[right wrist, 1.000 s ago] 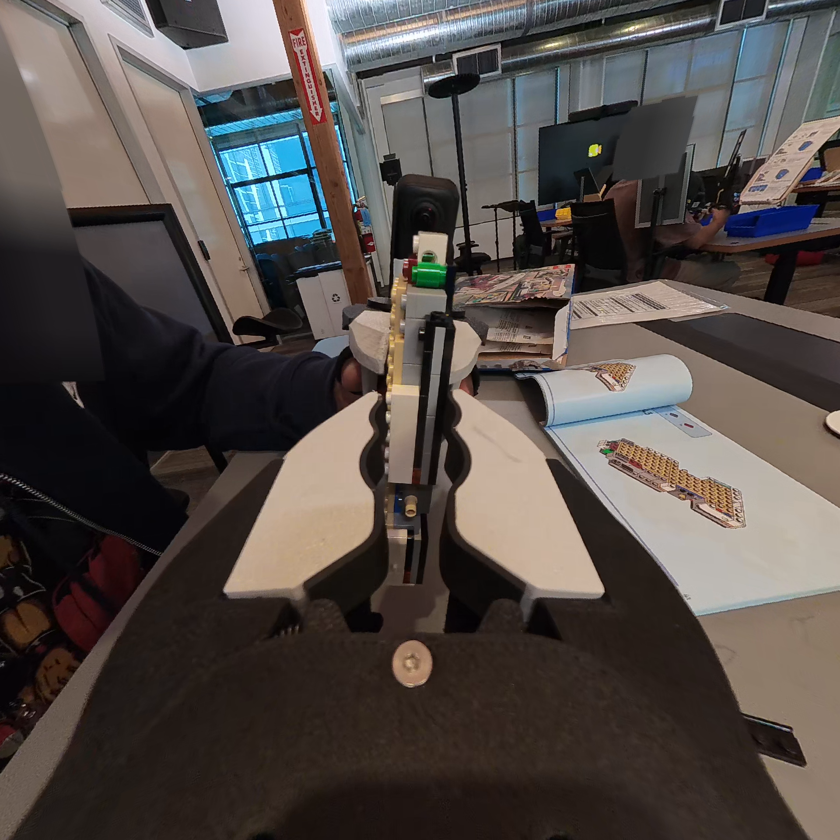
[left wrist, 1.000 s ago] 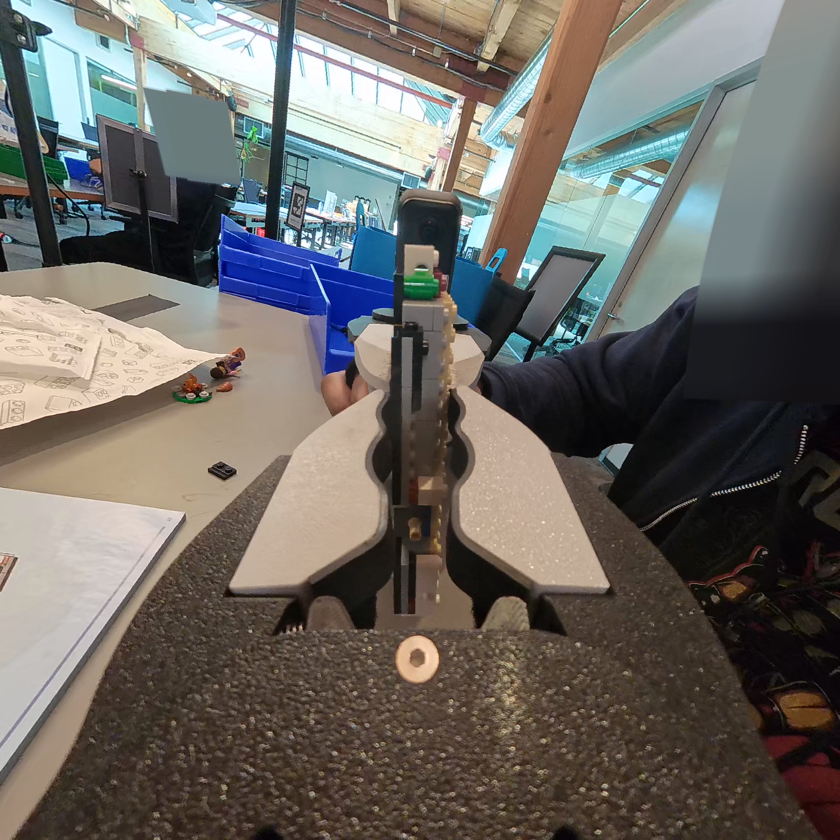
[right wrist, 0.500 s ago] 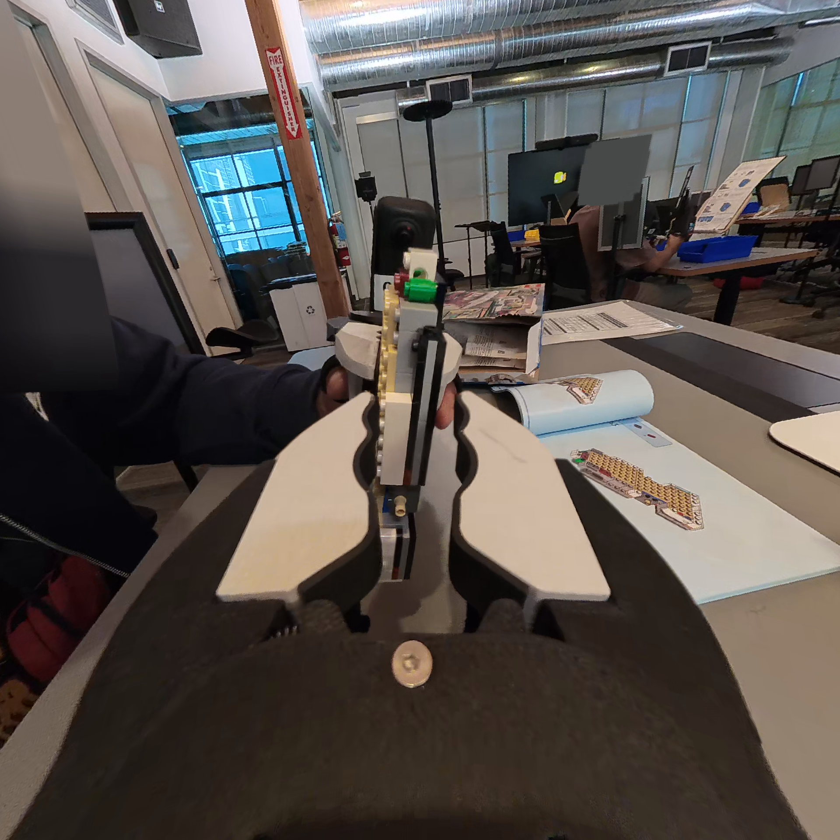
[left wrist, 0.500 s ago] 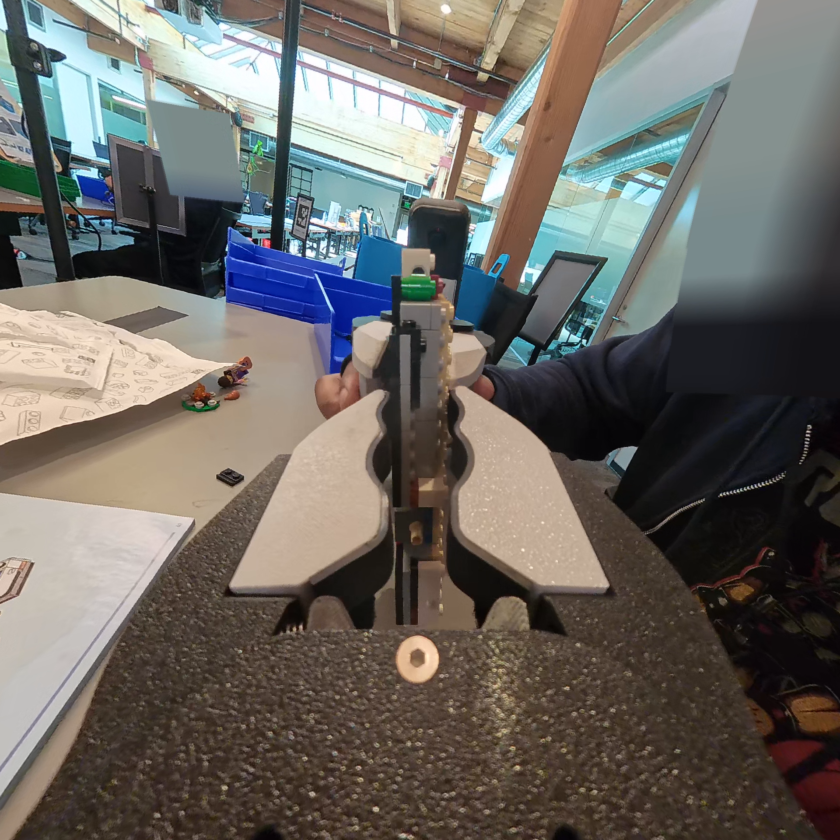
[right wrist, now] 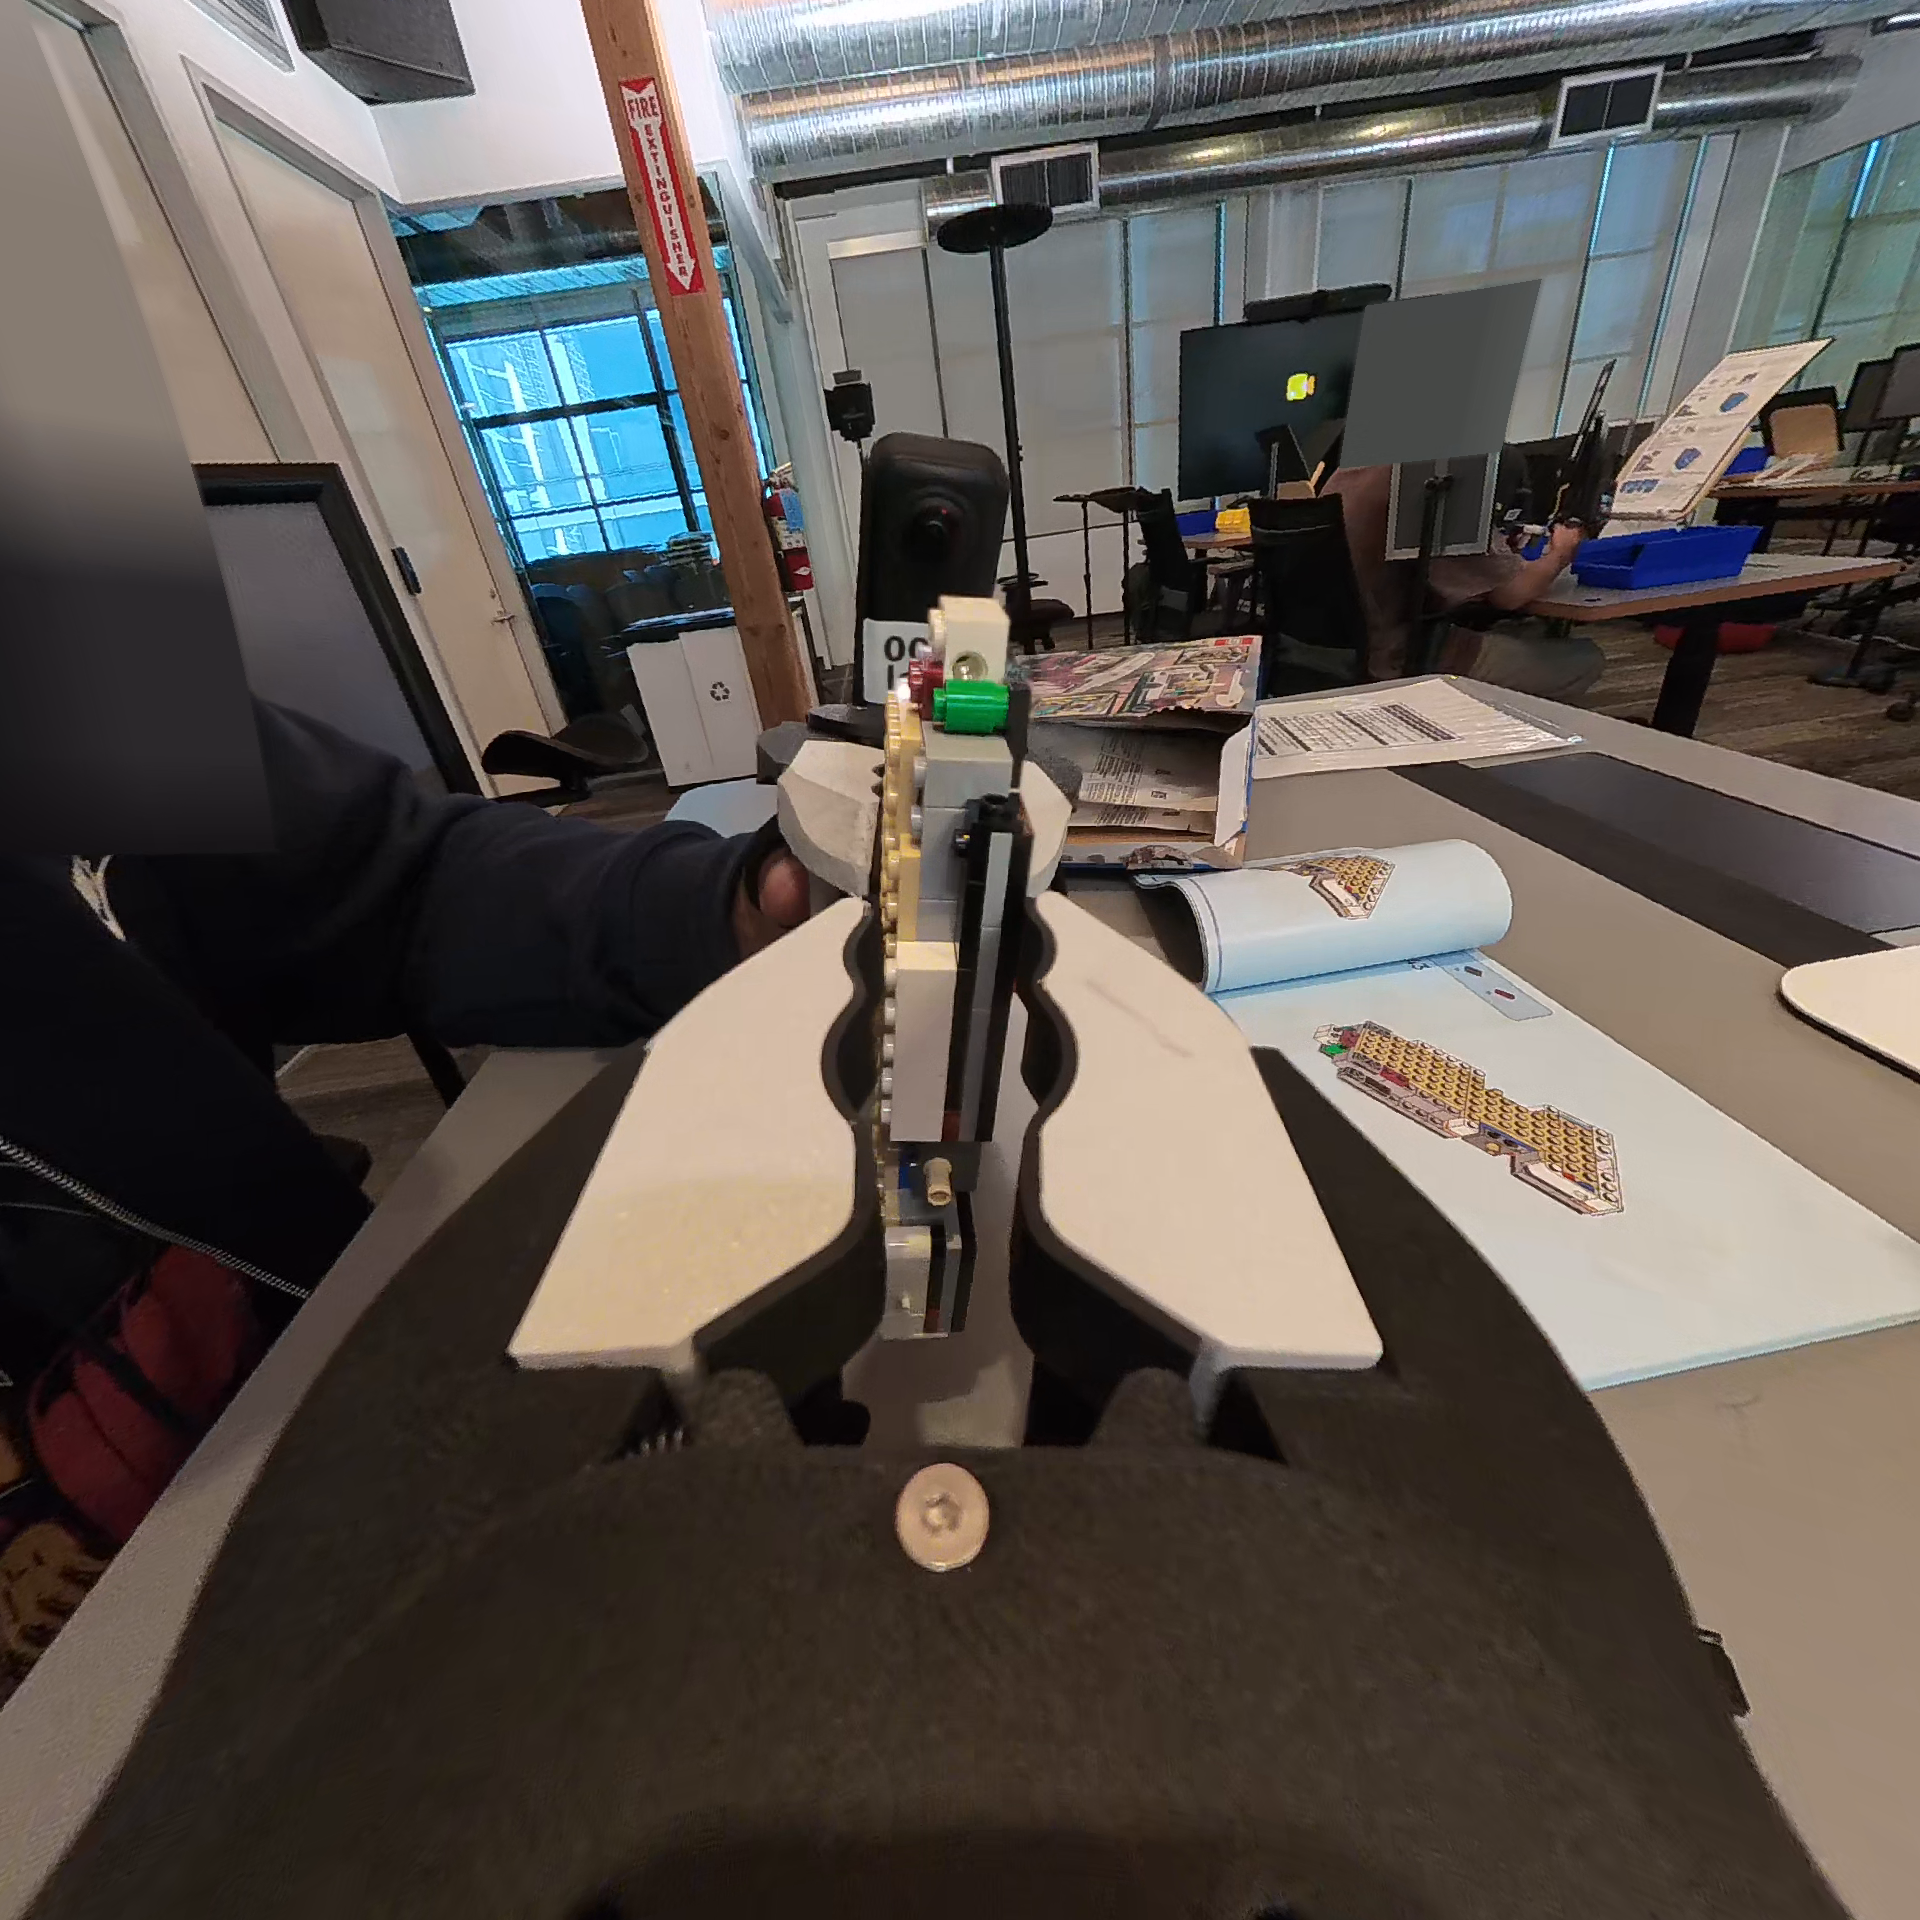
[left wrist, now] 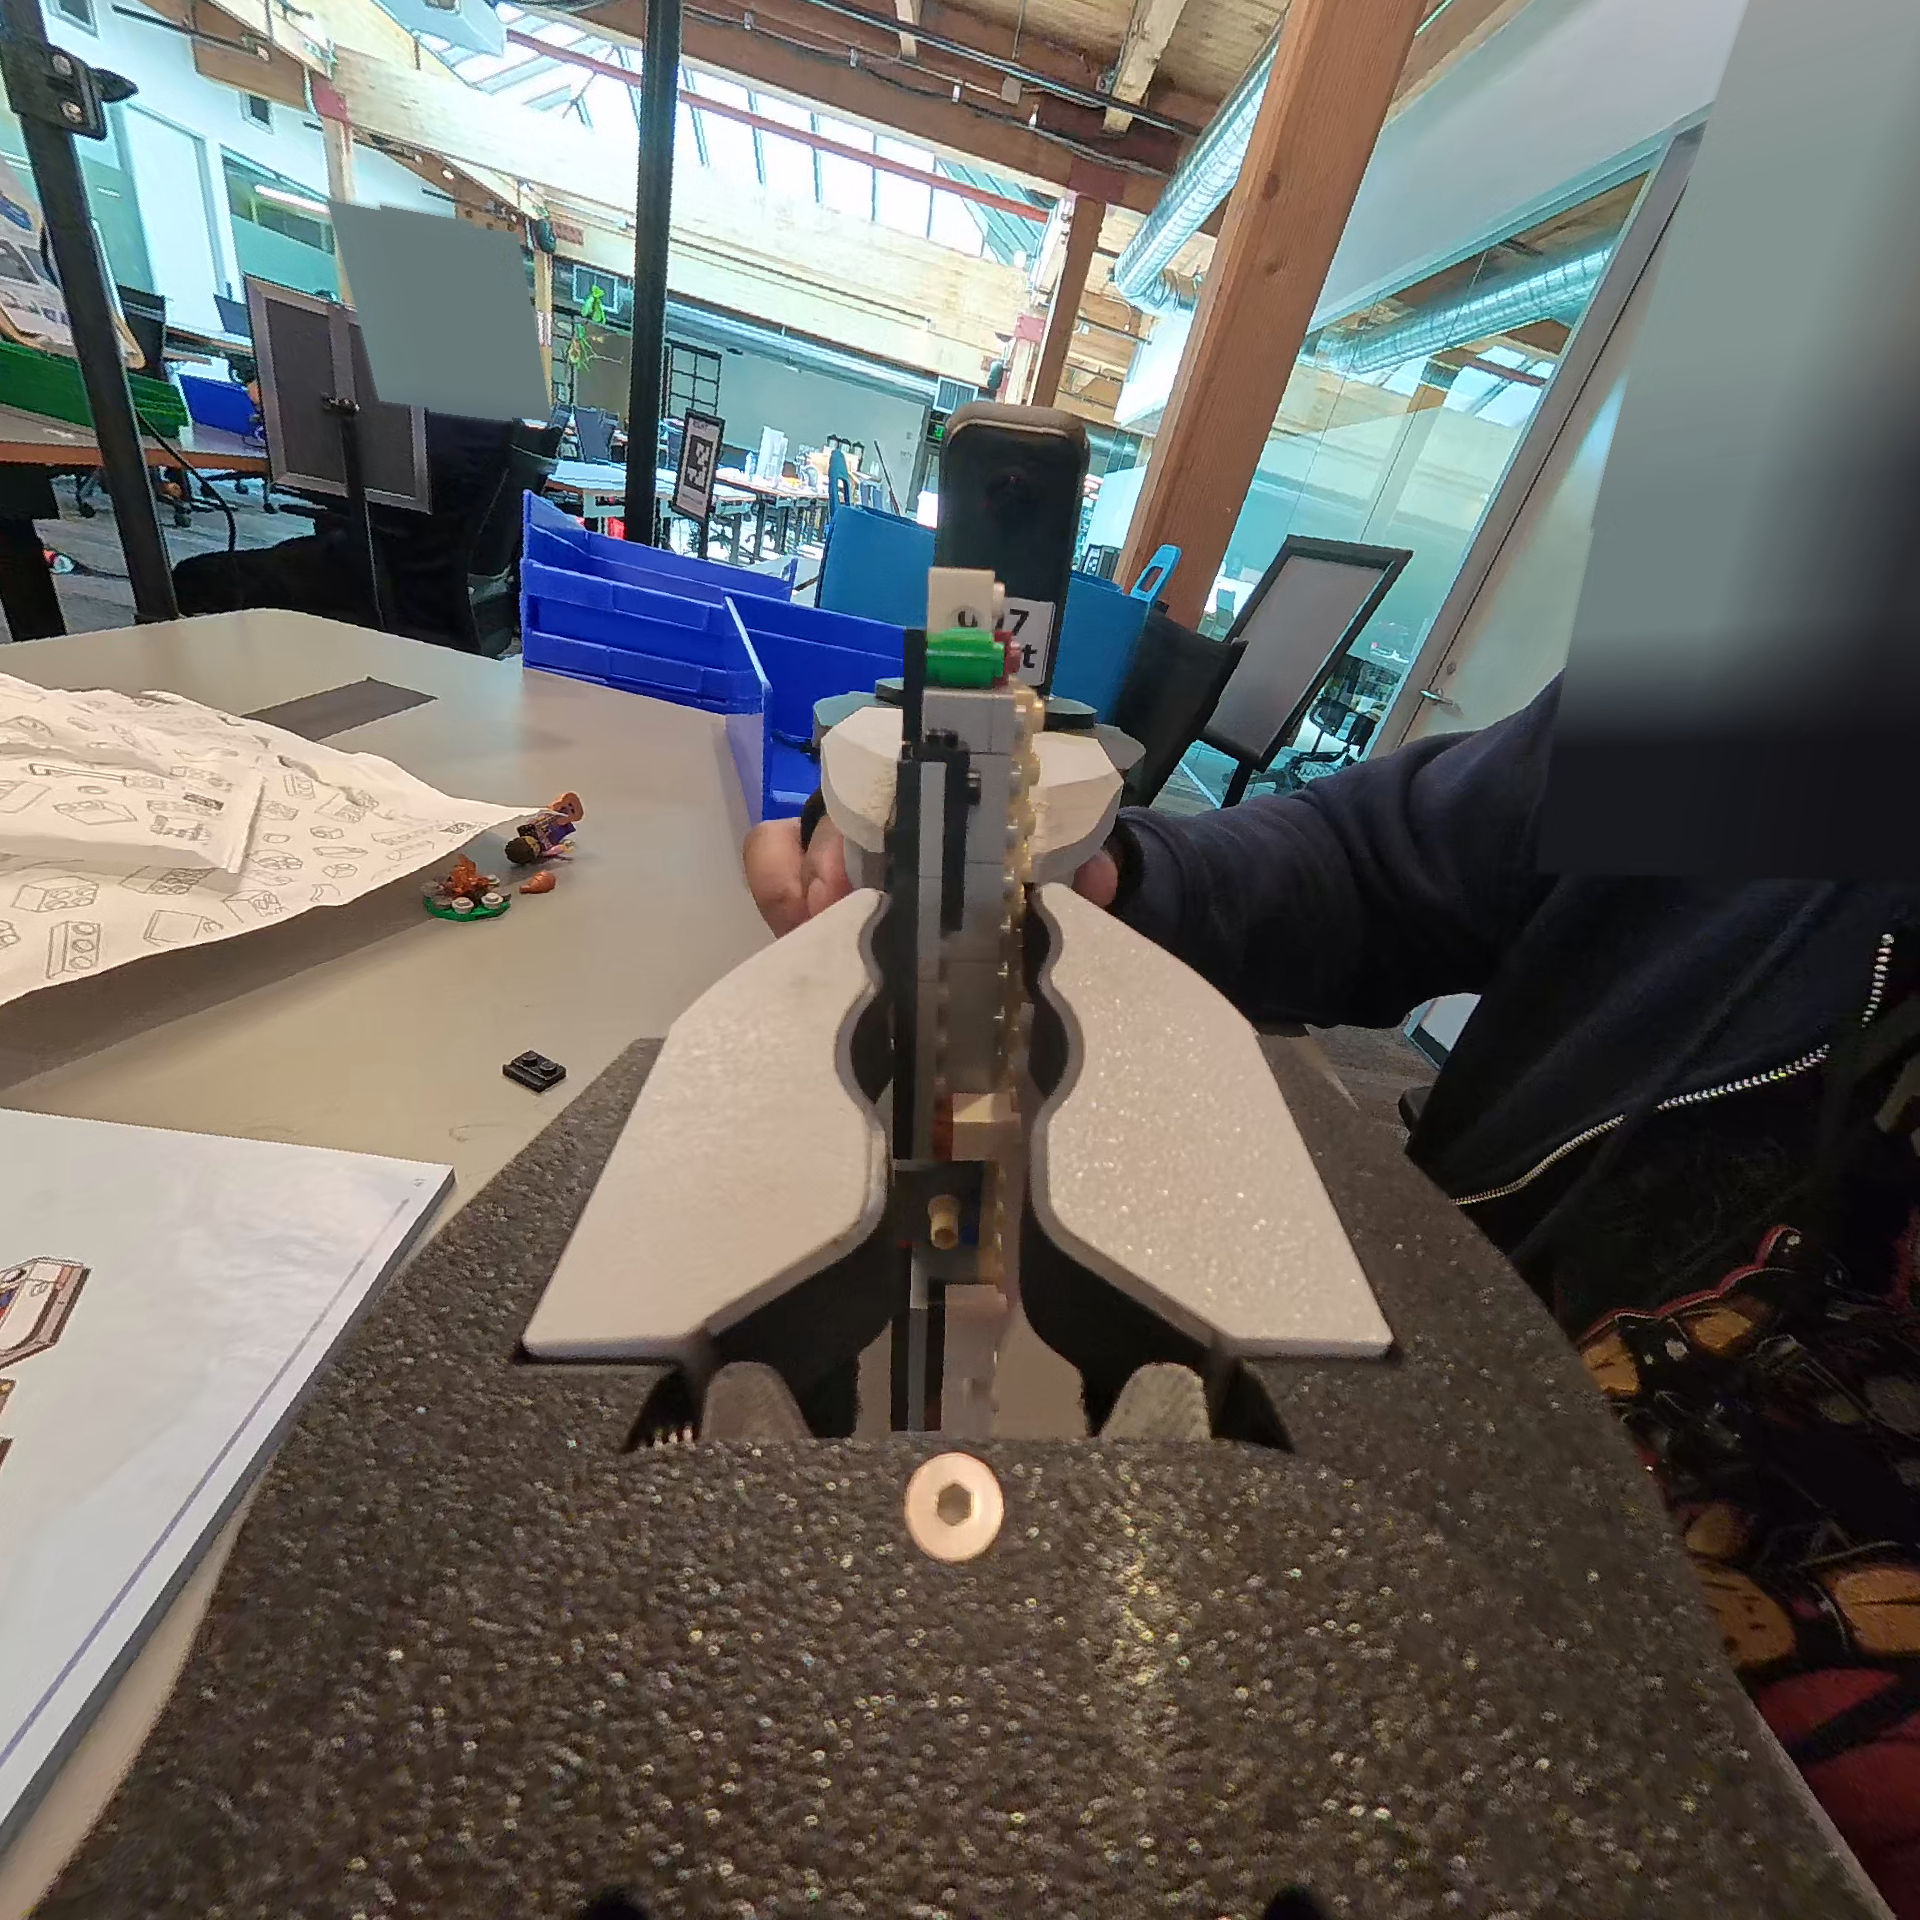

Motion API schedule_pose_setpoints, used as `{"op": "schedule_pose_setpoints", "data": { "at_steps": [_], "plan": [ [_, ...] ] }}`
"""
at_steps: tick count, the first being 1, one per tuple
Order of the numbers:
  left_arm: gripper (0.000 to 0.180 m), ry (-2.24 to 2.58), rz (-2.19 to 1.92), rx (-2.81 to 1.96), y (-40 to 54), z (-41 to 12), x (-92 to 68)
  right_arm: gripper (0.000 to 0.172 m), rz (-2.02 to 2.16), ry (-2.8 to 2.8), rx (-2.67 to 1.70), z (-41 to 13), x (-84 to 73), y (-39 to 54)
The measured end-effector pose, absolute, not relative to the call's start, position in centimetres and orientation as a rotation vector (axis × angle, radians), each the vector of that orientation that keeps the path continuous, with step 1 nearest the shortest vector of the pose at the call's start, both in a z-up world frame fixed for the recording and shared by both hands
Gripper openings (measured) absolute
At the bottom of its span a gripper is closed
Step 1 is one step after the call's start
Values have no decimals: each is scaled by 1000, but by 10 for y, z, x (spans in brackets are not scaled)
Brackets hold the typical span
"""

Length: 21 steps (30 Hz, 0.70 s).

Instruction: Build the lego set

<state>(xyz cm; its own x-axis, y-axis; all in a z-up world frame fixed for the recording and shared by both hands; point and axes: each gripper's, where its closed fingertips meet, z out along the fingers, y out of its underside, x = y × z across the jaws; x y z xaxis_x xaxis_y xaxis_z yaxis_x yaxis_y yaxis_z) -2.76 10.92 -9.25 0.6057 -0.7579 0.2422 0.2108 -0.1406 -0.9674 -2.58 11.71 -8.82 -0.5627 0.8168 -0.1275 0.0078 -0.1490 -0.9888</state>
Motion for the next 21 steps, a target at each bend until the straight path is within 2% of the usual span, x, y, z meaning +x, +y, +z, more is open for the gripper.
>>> {"op": "schedule_pose_setpoints", "data": {
  "at_steps": [21],
  "plan": [
    [23, 451, -907, -1481, 112, -92, -30, 27, 1745, -1523, -970, -91, -28, 120]
  ]
}}
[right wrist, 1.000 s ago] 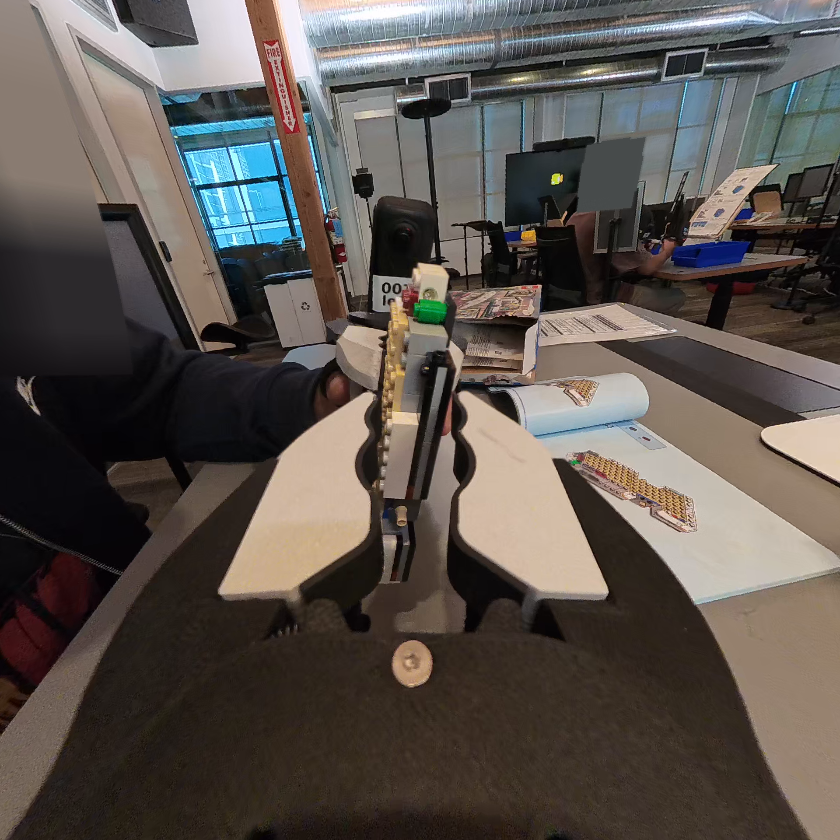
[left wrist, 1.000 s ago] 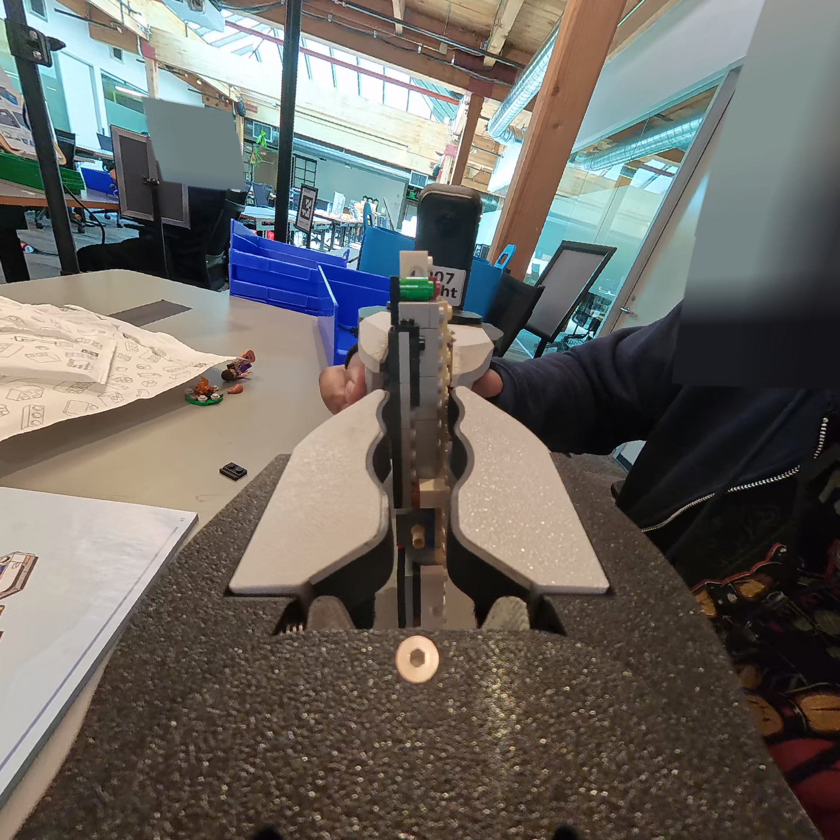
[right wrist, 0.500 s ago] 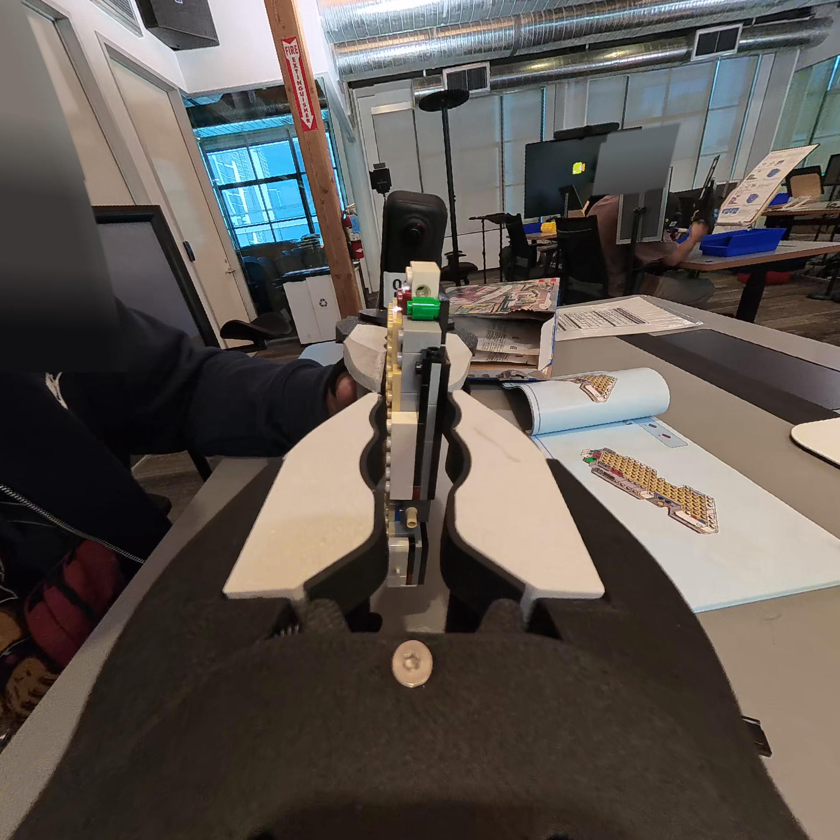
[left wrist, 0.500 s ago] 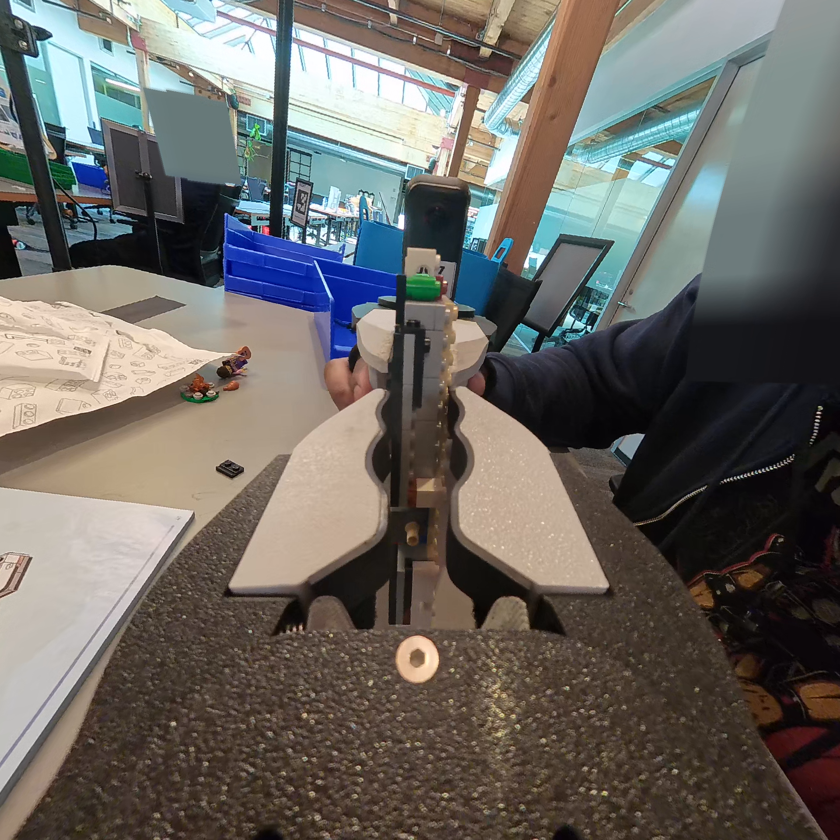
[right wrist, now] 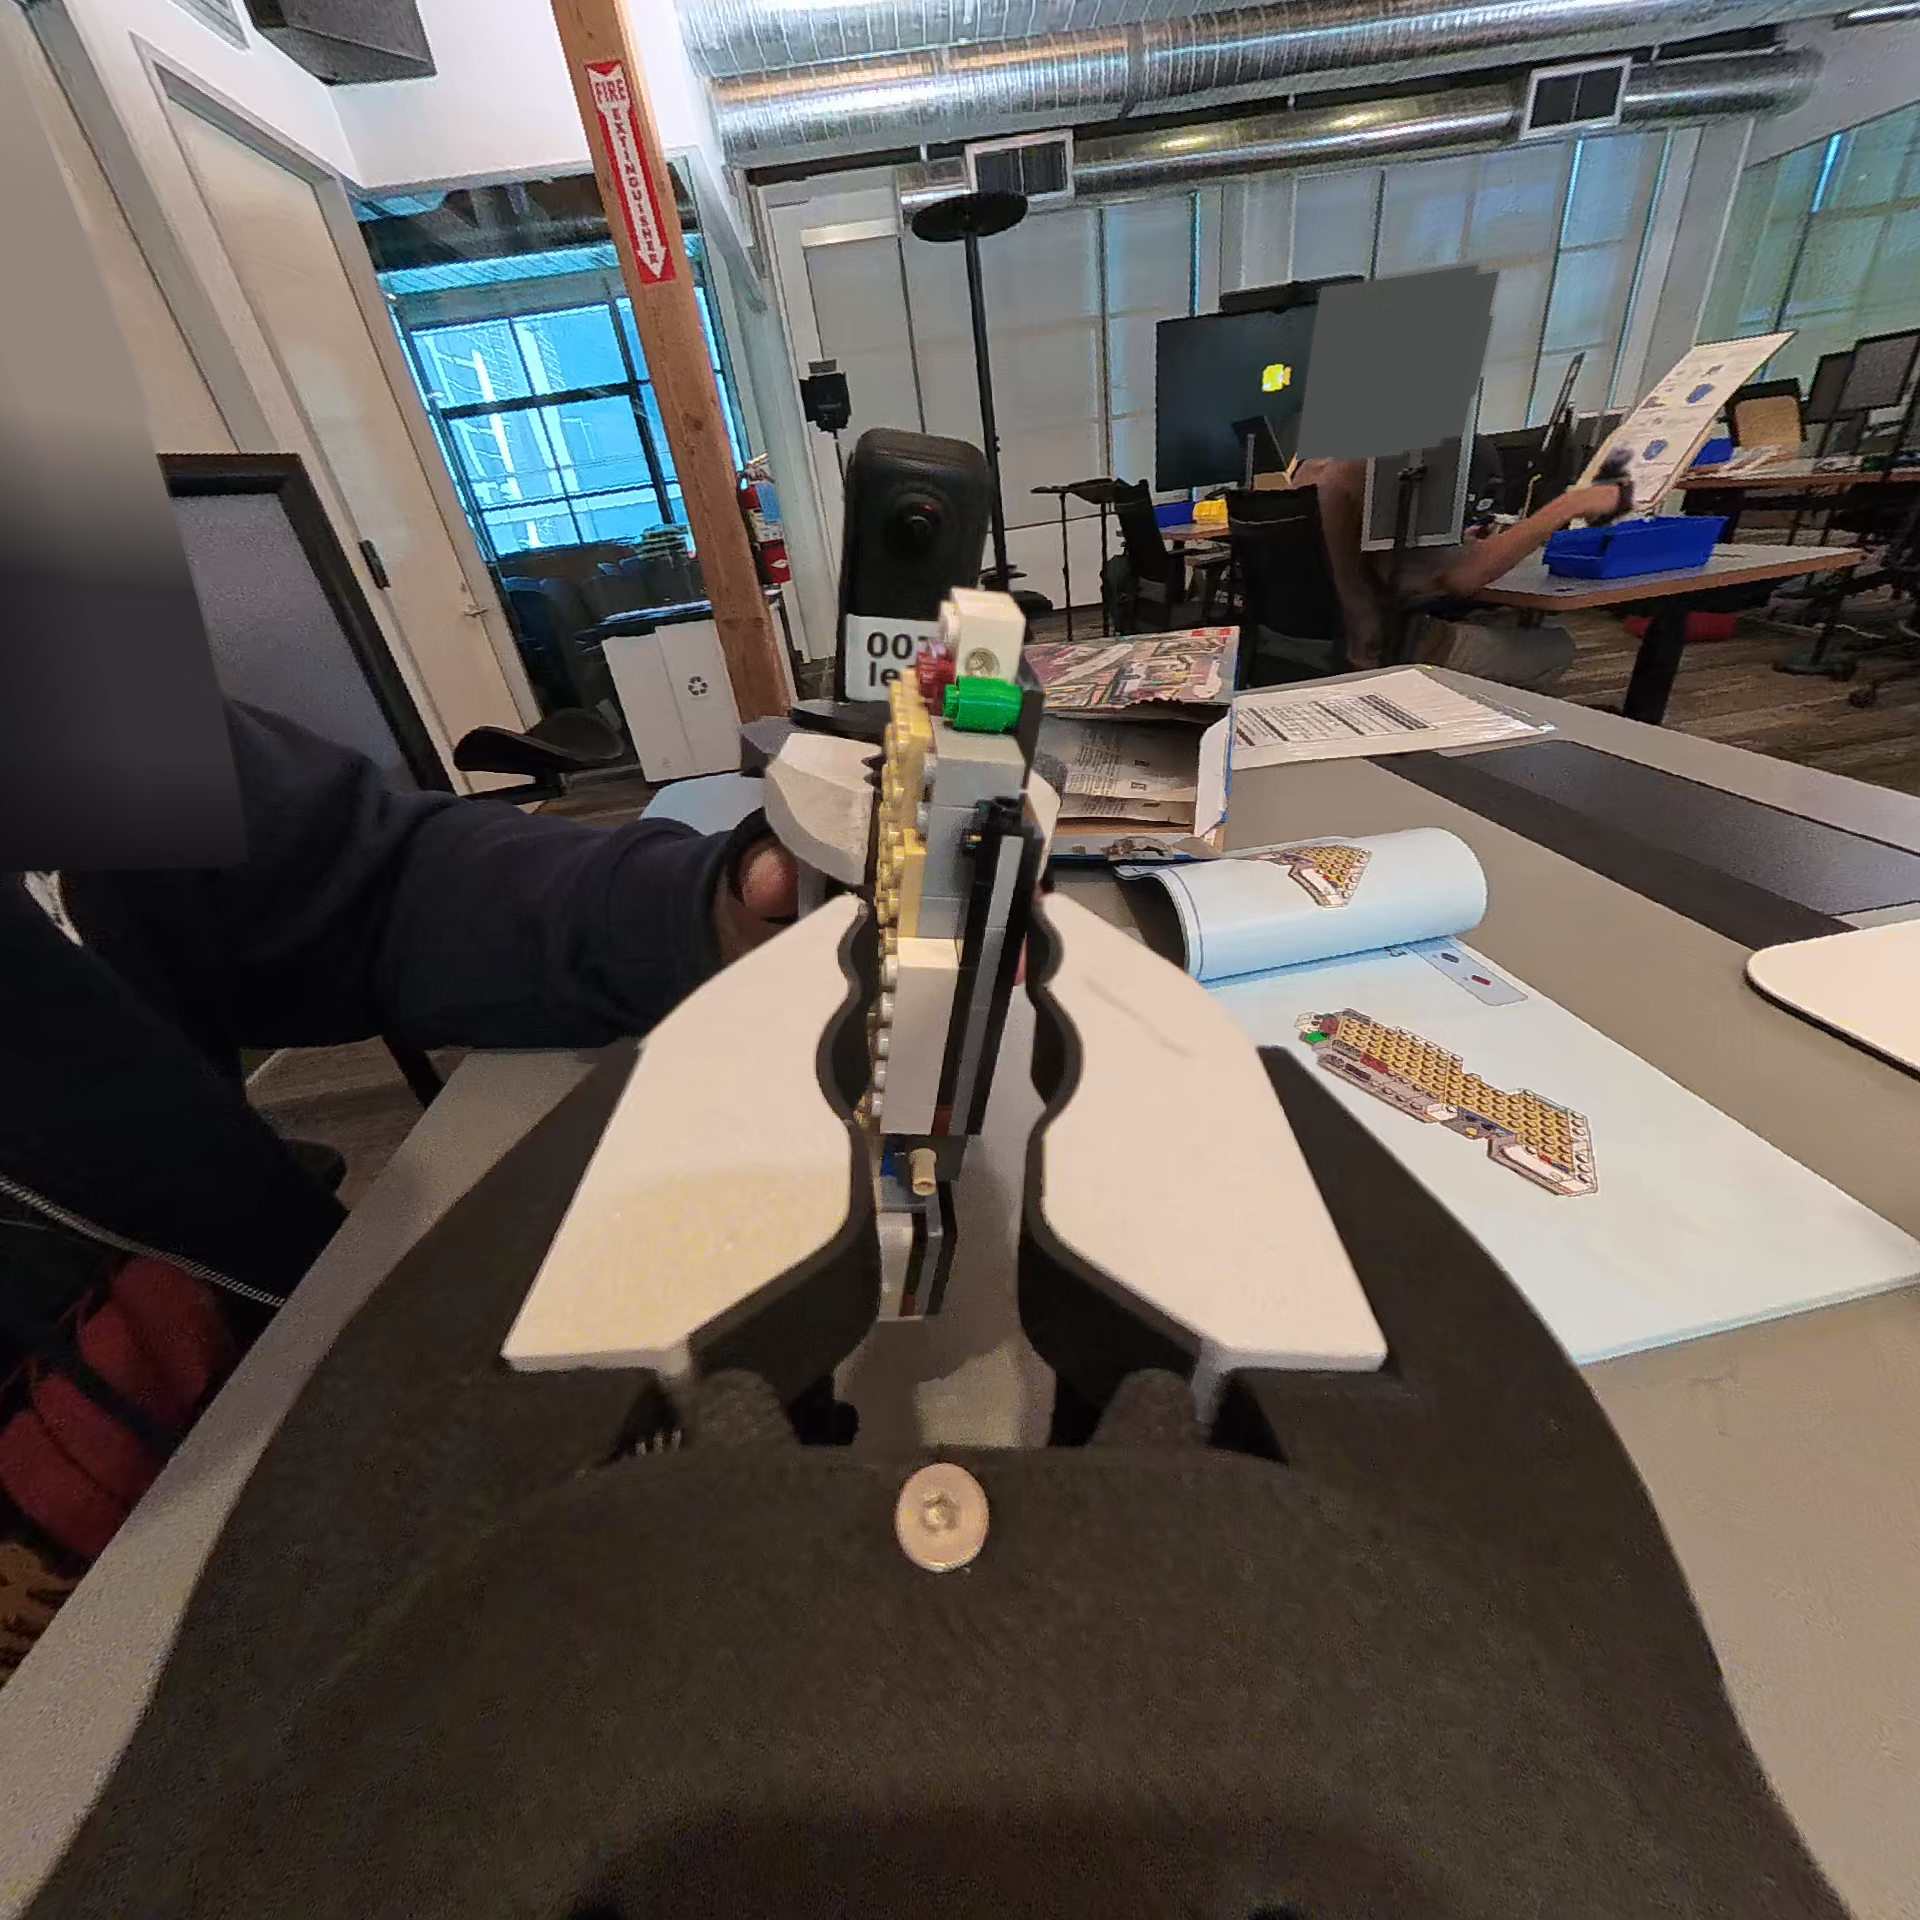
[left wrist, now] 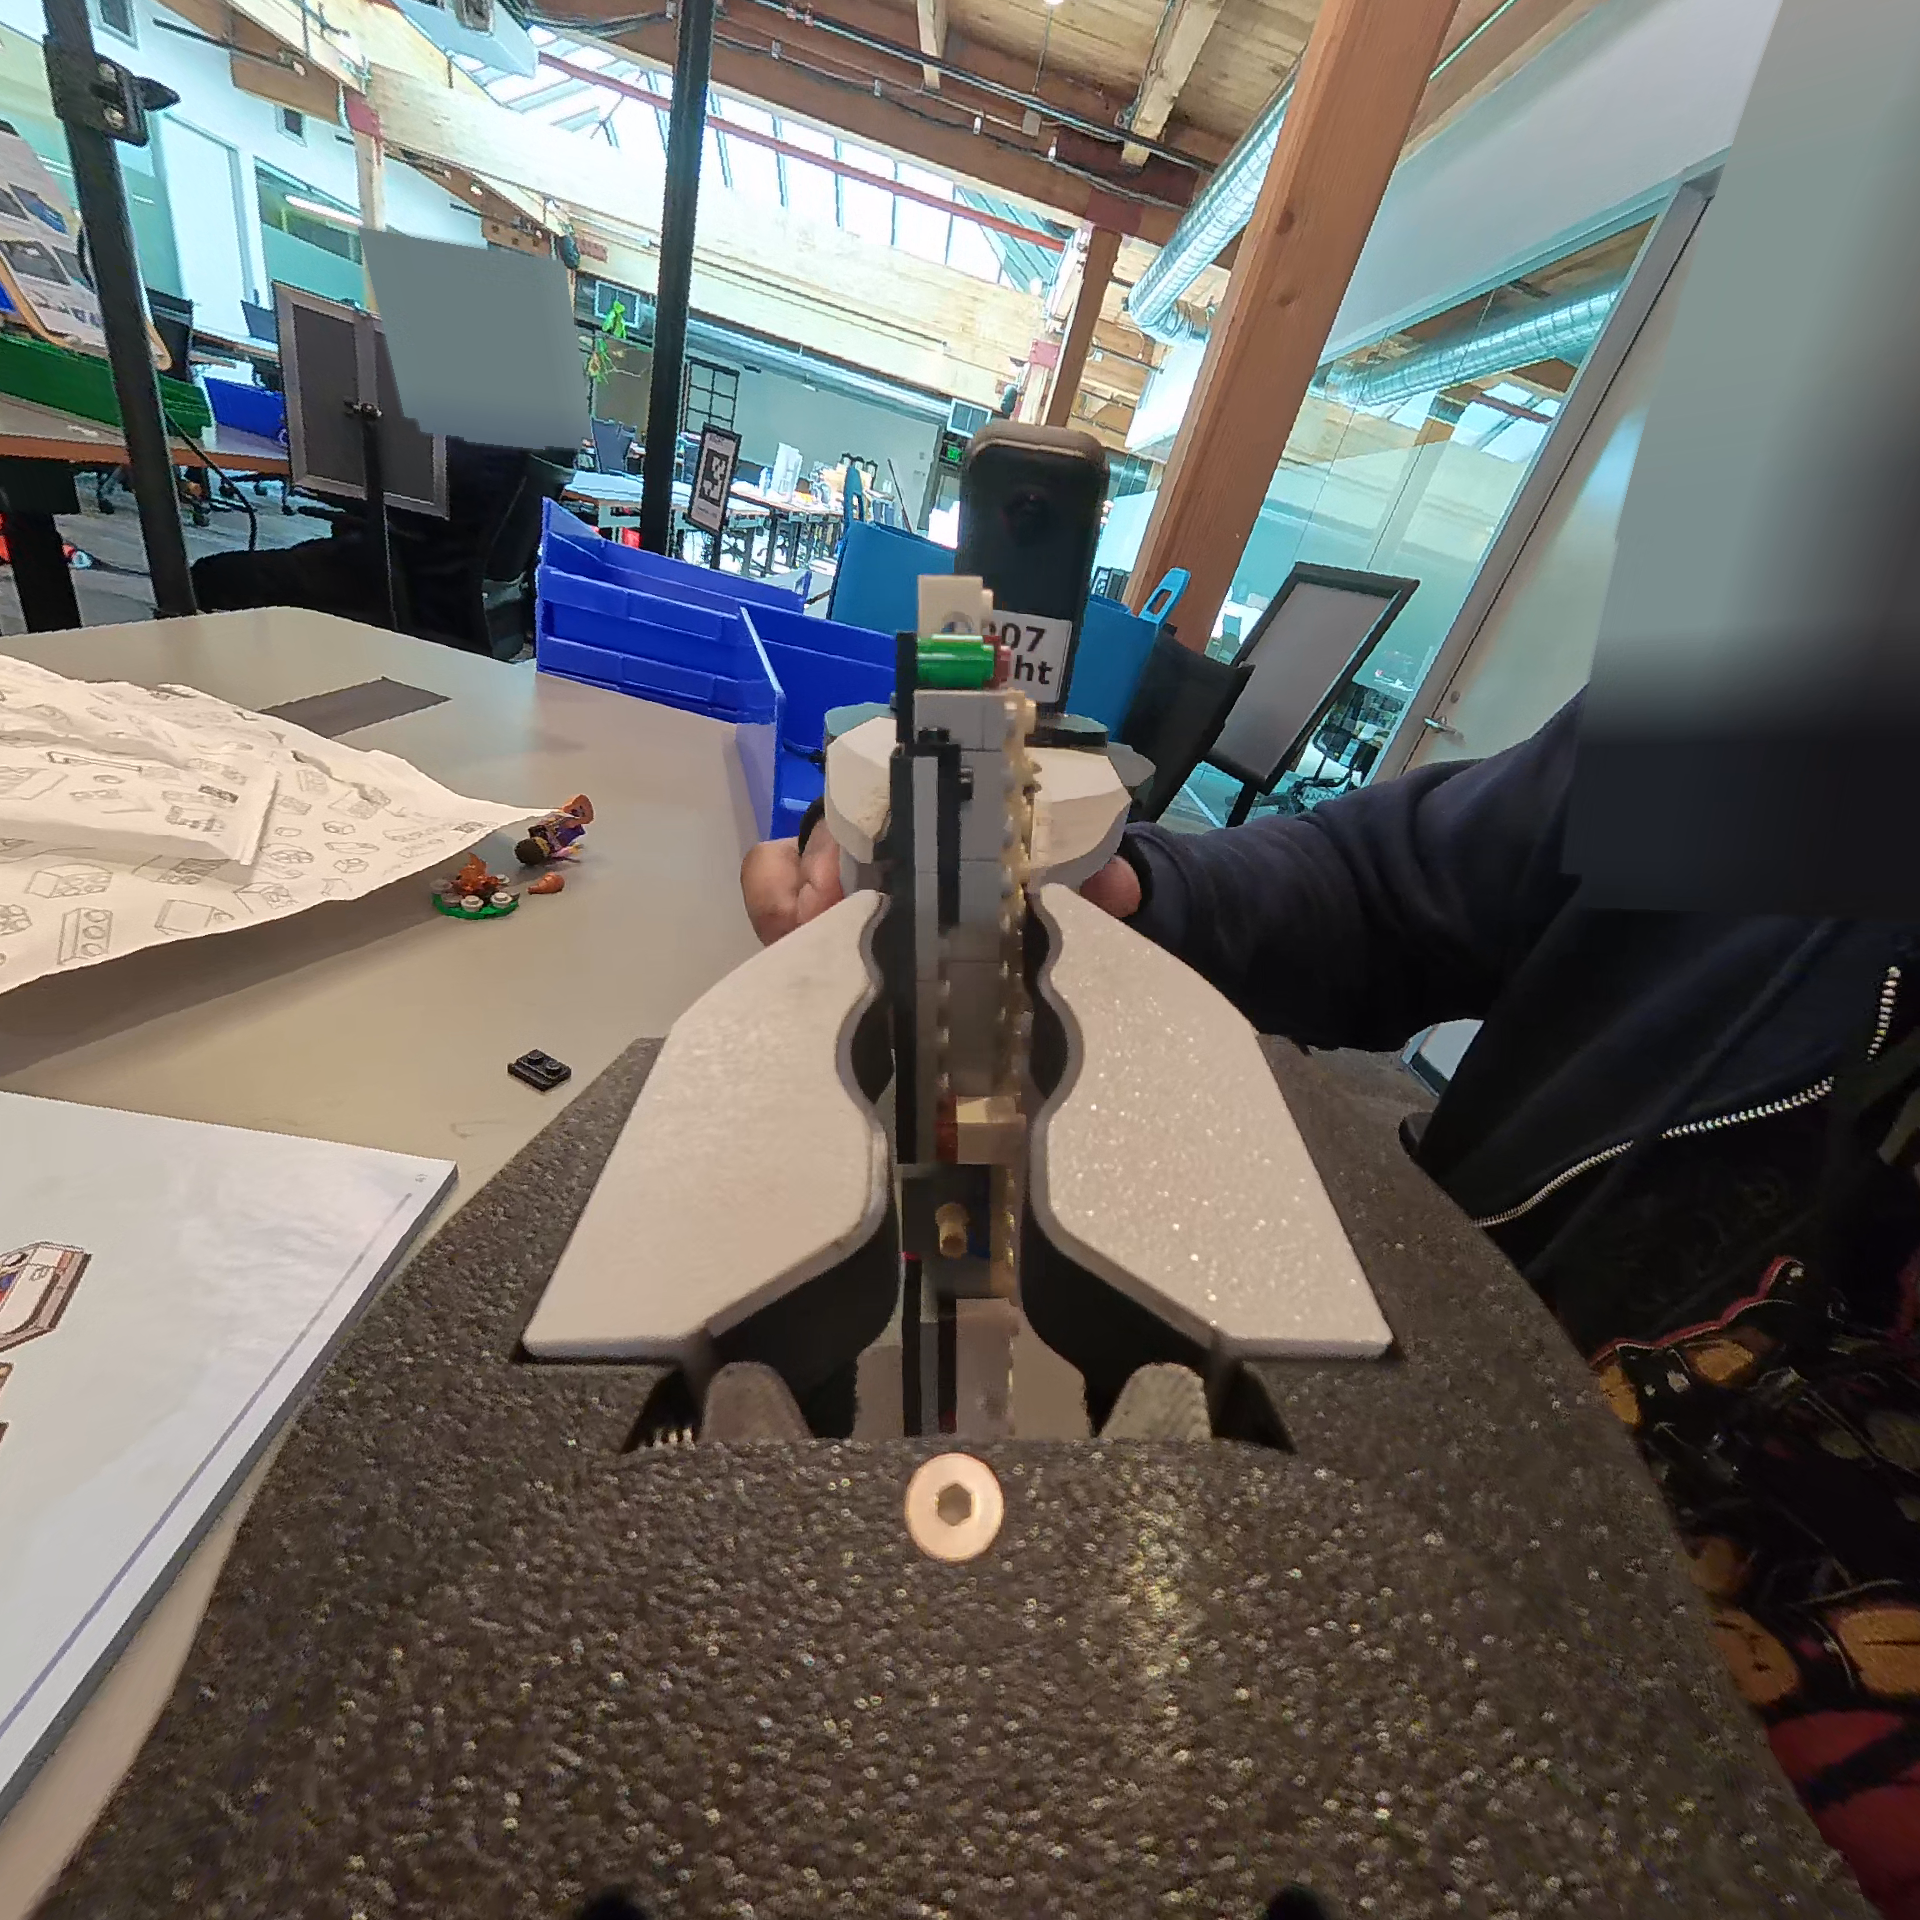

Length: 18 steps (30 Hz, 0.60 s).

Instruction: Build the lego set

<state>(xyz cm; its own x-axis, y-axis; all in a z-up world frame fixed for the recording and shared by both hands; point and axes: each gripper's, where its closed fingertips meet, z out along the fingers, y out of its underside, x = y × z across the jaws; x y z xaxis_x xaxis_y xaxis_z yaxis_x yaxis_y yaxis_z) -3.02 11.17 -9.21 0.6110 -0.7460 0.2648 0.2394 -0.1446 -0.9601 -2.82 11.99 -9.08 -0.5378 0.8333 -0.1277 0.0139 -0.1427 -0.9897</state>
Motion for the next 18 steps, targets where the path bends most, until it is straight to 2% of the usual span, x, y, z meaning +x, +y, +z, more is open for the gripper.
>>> {"op": "schedule_pose_setpoints", "data": {
  "at_steps": [10, 18],
  "plan": [
    [22, 295, -994, -1380, 115, -79, -47, 34, 1704, -1486, -1059, -99, -37, 120],
    [22, 274, -1015, -1377, 118, -82, -44, 30, 1708, -1478, -1071, -100, -38, 119]
  ]
}}
